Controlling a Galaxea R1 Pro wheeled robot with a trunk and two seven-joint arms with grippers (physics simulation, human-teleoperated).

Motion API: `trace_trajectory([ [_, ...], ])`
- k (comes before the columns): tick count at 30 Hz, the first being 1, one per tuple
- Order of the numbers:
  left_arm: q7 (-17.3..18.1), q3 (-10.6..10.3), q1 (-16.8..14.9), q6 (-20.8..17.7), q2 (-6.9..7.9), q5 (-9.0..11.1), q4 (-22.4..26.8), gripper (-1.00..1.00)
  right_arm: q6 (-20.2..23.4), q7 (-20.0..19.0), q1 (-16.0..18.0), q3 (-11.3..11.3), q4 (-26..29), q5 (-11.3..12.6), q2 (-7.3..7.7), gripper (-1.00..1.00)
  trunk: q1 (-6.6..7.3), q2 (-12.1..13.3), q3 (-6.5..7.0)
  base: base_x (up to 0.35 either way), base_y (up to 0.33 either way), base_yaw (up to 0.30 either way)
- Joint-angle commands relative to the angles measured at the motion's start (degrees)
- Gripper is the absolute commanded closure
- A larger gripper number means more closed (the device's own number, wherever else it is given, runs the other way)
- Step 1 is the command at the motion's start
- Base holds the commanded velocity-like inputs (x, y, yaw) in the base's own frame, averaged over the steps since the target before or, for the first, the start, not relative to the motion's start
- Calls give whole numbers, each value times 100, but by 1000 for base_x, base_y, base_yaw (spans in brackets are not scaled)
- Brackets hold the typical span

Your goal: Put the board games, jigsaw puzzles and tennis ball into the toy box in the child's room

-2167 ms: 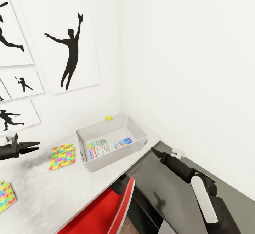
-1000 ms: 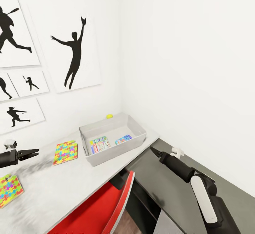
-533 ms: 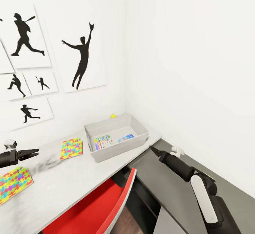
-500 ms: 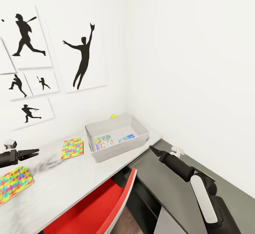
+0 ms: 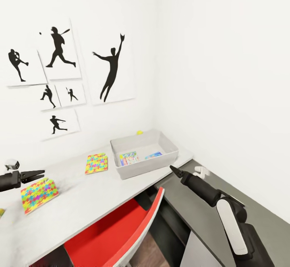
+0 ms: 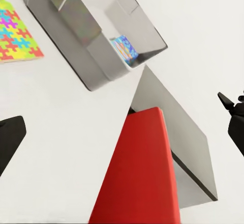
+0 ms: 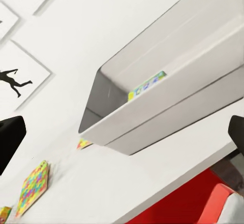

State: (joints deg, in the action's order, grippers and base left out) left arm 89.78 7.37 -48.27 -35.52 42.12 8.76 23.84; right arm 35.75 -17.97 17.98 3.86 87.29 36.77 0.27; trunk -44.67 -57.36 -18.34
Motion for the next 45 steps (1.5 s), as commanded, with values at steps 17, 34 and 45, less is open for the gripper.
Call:
trace_trajectory([
  [17, 22, 1, 2, -69, -7, -6, -2, -100, 37, 23, 3, -3, -4, 8, -14, -100, 0, -5, 136, -106, 166, 179],
  [34, 22, 1, 2, -70, -19, -12, -2, -100, 37, 46, 4, -4, -19, -27, -22, -100, 0, -5, 255, -8, 151, 215],
  [45, 22, -2, 2, -70, -27, -14, -2, -100, 37, 47, 4, -4, -23, -31, -21, -100, 0, -5, 330, 0, 263, 221],
])
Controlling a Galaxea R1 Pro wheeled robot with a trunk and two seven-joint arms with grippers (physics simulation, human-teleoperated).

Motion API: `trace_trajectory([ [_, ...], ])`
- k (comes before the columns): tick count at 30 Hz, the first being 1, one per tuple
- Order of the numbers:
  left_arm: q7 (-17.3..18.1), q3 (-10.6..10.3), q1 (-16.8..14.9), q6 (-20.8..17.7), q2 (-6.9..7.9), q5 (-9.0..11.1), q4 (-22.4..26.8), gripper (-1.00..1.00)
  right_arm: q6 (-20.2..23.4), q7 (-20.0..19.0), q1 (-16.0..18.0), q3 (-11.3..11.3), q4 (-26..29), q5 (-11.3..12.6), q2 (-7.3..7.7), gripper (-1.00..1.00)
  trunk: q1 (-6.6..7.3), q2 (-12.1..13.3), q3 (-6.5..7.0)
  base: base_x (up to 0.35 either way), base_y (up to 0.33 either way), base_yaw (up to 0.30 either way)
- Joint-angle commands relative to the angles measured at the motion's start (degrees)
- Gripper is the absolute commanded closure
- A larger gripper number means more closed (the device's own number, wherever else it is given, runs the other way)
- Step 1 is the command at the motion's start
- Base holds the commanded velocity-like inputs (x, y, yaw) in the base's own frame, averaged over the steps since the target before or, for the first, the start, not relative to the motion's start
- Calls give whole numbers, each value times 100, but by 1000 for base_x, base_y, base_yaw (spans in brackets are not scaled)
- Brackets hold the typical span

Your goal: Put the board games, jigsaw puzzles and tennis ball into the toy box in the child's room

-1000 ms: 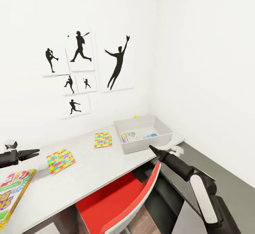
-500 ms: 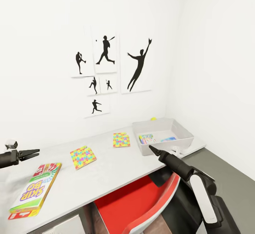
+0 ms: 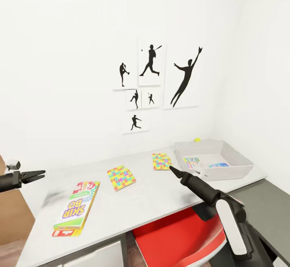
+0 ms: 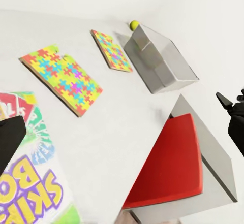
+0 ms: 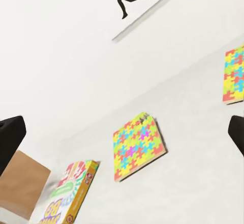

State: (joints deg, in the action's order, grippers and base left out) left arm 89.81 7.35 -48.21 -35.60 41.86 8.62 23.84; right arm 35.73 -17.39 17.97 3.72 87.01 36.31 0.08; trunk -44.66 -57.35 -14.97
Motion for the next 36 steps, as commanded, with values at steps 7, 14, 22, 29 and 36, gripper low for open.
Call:
trace_trajectory([
  [7, 19, -2, -4, -63, -2, 0, -3, -100, 39, -14, 4, 10, 7, 15, 5, -100, -1, -6, 38, 0, 251, 228],
  [14, 19, -1, -4, -61, -2, -3, -3, -100, 39, -14, 4, 8, 6, 16, 1, -100, -1, -6, 80, 0, 51, 237],
  [22, 19, -2, -4, -64, -2, -8, -3, -100, 39, -11, 4, 12, -6, 17, -3, -100, -1, -6, 126, 0, 41, 241],
  [29, 19, -8, -4, -79, -9, -9, -3, -100, 39, -42, 4, 14, -3, 17, 12, -100, -1, -6, 158, 0, 186, 240],
  [36, 19, -8, -4, -67, -14, -6, -3, -100, 39, -52, 4, 15, -4, 16, 13, -100, -1, -6, 163, 0, 39, 75],
])
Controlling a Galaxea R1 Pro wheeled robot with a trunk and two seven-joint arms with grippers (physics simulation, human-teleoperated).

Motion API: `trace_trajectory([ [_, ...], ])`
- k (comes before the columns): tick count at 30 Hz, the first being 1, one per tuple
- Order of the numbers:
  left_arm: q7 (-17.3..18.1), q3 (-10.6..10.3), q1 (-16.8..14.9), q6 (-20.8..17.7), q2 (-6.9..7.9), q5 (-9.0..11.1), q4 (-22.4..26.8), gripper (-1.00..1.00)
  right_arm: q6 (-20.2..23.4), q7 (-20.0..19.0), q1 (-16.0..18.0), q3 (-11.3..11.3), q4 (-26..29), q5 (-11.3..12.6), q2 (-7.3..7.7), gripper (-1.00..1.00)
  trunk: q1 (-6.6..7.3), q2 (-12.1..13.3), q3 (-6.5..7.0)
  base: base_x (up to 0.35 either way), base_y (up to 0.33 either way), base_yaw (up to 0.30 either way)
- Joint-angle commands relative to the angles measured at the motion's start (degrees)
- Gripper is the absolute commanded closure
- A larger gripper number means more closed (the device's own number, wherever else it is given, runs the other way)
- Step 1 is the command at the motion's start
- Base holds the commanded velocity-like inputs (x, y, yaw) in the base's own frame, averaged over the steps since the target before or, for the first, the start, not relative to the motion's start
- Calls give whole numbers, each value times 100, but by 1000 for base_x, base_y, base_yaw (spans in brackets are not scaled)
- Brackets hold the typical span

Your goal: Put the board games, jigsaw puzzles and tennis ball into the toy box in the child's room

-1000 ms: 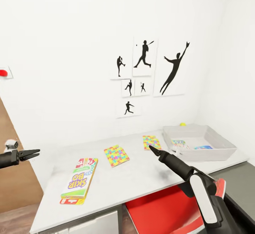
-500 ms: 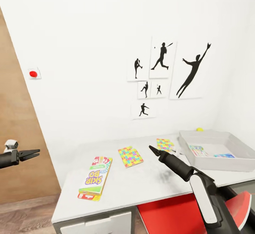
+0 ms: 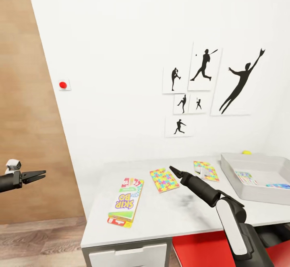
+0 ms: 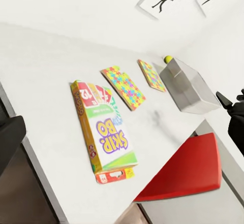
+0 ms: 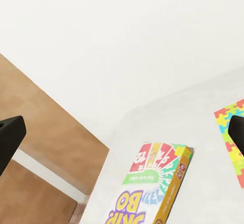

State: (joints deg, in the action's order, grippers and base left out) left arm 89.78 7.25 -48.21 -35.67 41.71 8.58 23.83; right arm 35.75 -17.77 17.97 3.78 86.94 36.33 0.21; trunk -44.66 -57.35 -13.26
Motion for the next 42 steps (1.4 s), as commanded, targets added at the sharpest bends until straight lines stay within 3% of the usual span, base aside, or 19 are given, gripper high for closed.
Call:
trace_trajectory([
  [1, 22, 1, -4, -63, -1, -2, -1, -100, 37, -14, 5, 9, 4, 15, 0, -100, -1, -6, -8, 0, 86, 13],
  [22, 22, 6, -4, -43, -11, -2, -1, -100, 28, -24, 5, 9, 23, 15, -2, -100, -1, -6, 72, 106, 80, 1],
  [42, 22, 5, -4, -42, -11, -3, -1, -100, 25, -25, 5, 7, 27, 15, -4, -100, -1, -6, 96, 20, 56, 5],
])
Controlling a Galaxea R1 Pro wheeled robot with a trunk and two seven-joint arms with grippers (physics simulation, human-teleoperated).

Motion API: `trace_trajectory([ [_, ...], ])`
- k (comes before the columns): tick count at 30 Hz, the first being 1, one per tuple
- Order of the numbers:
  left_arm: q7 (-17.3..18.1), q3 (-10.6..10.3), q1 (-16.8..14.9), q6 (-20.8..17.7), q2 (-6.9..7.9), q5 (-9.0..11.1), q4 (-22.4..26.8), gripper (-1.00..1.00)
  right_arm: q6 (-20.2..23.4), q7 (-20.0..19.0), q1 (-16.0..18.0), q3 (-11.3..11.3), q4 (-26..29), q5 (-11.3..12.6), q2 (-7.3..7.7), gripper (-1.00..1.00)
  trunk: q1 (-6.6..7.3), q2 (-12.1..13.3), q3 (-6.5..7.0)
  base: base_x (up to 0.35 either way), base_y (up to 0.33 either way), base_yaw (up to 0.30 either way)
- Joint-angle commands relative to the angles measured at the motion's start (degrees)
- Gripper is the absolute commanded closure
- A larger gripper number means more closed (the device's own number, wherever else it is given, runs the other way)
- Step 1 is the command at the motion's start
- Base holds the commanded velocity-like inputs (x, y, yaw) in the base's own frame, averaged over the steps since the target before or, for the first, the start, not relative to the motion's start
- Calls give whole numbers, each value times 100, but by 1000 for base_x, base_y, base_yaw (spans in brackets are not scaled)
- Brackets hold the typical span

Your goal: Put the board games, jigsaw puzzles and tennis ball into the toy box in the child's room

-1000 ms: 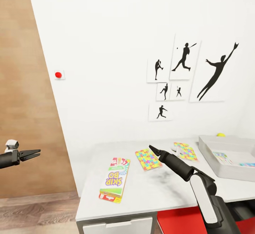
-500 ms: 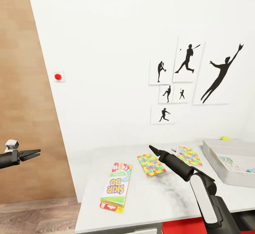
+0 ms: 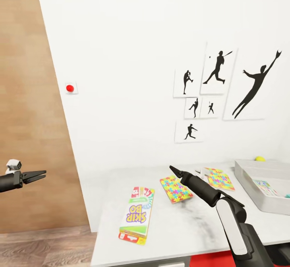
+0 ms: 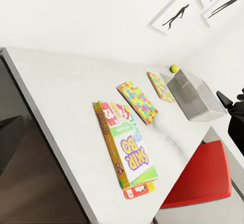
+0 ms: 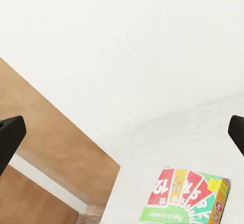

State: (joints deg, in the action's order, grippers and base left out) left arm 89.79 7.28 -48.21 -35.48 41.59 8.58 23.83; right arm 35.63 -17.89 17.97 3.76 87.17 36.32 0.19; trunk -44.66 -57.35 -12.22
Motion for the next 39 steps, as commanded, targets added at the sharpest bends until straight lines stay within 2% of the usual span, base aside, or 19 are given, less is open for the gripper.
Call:
trace_trajectory([
  [1, 21, 2, -4, -60, 0, -3, -1, -100, 36, -13, 5, 10, 1, 15, -1, -100, -1, -6, -1, 1, 135, 52],
  [12, 21, 1, 2, -52, -31, 3, -1, -100, 34, 45, 5, 11, -39, -27, -20, -100, -1, -6, 57, 0, 32, 53],
  [18, 21, -12, 4, -75, -119, -25, -1, -100, 66, 77, 5, 32, -52, -566, -86, -100, -1, -6, 59, 0, 1, 5],
  [25, -45, -18, 4, -100, -306, -54, -1, -100, 100, 400, 8, 28, -57, -696, -110, -100, -1, -6, 59, 0, 0, 0],
  [26, -645, -14, 5, -106, -419, -51, 2, -100, 108, 810, 4, -147, -62, -703, -114, -100, -1, -6, 59, 0, 0, 0],
  [30, -1181, -11, 4, -107, -517, -50, 6, -100, 110, 1365, 7, -535, -65, -714, -117, -100, -1, -6, 59, 0, 0, 0],
  [32, -1634, -10, 5, -108, -637, -50, 7, -100, 116, 1912, 39, -835, -77, -701, -123, -100, -1, -6, 59, 0, 0, 0],
  [35, -2044, -9, 5, -108, -745, -50, 7, -100, 154, 2366, 74, -1028, -114, -685, -150, -100, -1, -6, 59, 0, 0, 0],
  [36, -2340, -8, 5, -108, -817, -50, 14, -100, 218, 2660, 133, -1128, -160, -674, -208, -100, -1, -6, 59, 0, 0, 0],
  [37, -2493, -8, 3, -108, -853, -50, 18, -100, 264, 2799, 174, -1169, -191, -673, -253, -100, -1, -6, 59, 0, 0, 0],
  [38, -2804, -5, 1, -105, -919, -48, 24, -100, 381, 3060, 263, -1235, -270, -677, -363, -100, -1, -6, 59, 0, 0, 0],
  [39, -2960, -4, 0, -104, -948, -47, 26, -100, 450, 3182, 308, -1263, -323, -681, -428, -100, -1, -6, 59, 0, 0, 0],
])
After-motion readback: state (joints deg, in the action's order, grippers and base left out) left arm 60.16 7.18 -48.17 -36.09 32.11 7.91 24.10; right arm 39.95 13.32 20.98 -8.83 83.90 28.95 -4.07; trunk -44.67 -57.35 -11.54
